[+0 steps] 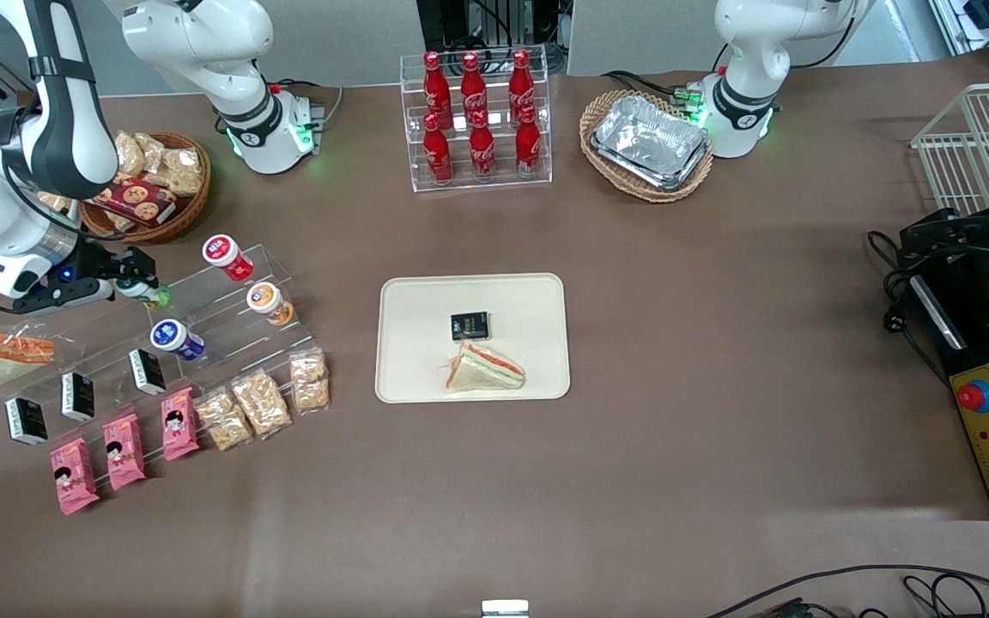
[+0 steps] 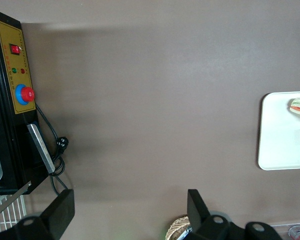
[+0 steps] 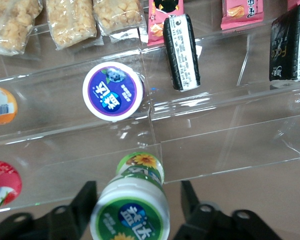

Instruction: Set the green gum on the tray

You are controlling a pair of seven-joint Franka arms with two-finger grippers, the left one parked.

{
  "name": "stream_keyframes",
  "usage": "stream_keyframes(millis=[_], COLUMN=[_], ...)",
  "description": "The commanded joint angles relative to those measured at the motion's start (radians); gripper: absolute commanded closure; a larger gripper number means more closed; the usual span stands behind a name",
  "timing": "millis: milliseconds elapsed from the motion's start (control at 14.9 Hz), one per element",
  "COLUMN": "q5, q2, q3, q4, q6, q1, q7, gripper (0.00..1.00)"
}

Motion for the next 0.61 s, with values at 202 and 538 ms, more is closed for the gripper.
stream_keyframes(millis=[202,538], q5=[-0.021,-0.013], q2=[-0.008,0.013], q3=[0.0,0.01], q4=[0.04,0.261], q6=[-0.042,-0.305], q1=[-0.008,0.005], q7=[-0.011,0.003], gripper=[0.69,0.69])
